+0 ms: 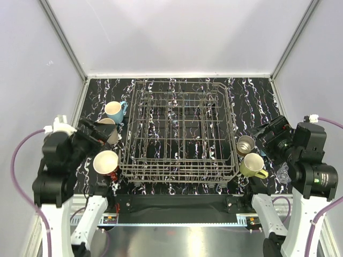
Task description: Load the cups into the dish rack
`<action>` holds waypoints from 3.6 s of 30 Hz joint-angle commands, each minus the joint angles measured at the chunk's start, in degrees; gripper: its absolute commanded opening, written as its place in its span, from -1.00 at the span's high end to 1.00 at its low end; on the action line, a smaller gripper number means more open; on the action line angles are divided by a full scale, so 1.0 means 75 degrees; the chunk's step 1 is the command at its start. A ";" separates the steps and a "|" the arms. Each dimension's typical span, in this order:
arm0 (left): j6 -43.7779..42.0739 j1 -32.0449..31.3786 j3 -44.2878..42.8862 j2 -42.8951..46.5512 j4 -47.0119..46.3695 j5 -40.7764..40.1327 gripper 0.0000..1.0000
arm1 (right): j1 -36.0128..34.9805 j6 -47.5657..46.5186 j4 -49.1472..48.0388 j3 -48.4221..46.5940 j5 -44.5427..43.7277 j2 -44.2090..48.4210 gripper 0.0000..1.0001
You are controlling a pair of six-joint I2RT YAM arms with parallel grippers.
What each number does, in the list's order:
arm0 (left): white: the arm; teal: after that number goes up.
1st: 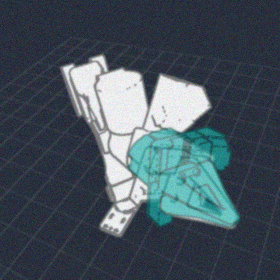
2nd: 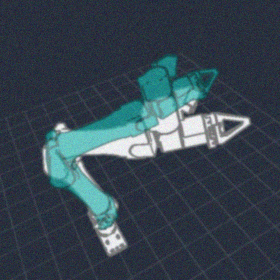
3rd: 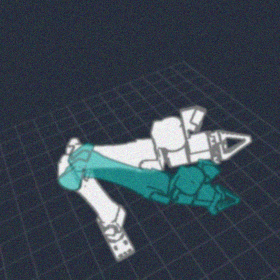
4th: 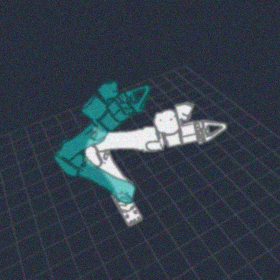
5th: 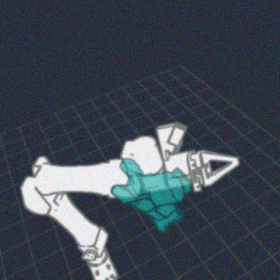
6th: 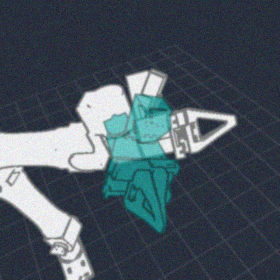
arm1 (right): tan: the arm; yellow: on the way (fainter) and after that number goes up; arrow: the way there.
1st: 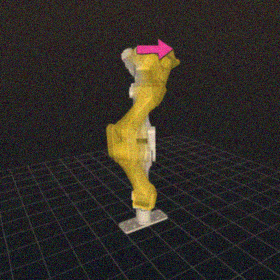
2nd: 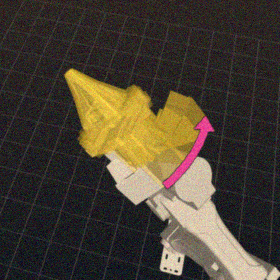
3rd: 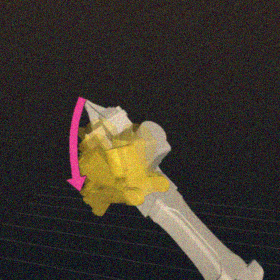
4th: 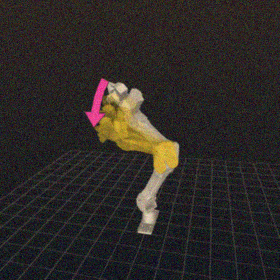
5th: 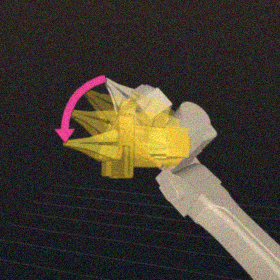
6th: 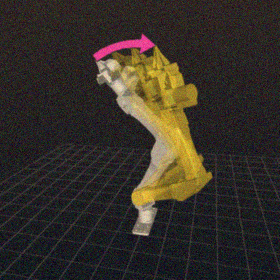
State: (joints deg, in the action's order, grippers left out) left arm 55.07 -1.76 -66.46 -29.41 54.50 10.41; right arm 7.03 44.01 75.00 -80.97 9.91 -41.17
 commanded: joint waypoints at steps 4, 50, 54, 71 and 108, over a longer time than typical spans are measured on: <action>-0.2136 0.0035 -0.1788 -0.1549 0.1861 0.1162 -0.98 | 0.0012 -0.0805 0.1392 0.0025 0.0164 -0.0206 -0.99; -0.3018 0.1020 -0.4838 -0.6636 0.2062 0.2137 -0.88 | 0.1899 -0.1135 0.0044 -0.0619 -0.3958 -0.5983 -0.30; -0.2890 0.1312 -0.4909 -0.7117 0.1862 0.2642 -0.78 | 0.1911 -0.0841 -0.0238 -0.0267 -0.3771 -0.6182 -0.32; -0.2503 0.1512 -0.4698 -0.7317 0.1616 0.2584 -0.55 | 0.1993 -0.1040 -0.1633 -0.0230 -0.4474 -0.7940 -0.10; 0.0177 -0.2167 -0.4617 -0.6450 -0.3420 0.4834 -0.79 | -0.0537 0.0003 -0.6084 -0.4849 0.3993 -0.5832 1.00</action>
State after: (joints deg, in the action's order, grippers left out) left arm 47.44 -15.51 -103.68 -80.07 45.19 41.32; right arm 4.91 37.45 52.99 -119.04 20.05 -88.49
